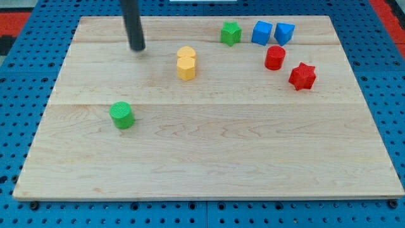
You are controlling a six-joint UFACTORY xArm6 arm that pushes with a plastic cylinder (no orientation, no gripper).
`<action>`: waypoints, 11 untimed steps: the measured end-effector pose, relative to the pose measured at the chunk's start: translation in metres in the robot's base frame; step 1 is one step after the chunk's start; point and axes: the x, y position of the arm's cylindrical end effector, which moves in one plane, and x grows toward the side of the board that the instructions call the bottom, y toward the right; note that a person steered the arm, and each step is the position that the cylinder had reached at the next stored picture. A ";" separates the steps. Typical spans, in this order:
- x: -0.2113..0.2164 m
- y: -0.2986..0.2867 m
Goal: Place green circle to top left of yellow heart
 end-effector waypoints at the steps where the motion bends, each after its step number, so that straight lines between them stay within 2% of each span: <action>1: 0.077 0.066; 2: 0.127 0.089; 3: 0.158 0.016; 4: 0.110 -0.048; 5: 0.100 -0.056; 7: 0.048 -0.132; 8: 0.025 -0.092; 9: 0.034 -0.050; 10: 0.055 -0.043; 11: 0.017 -0.021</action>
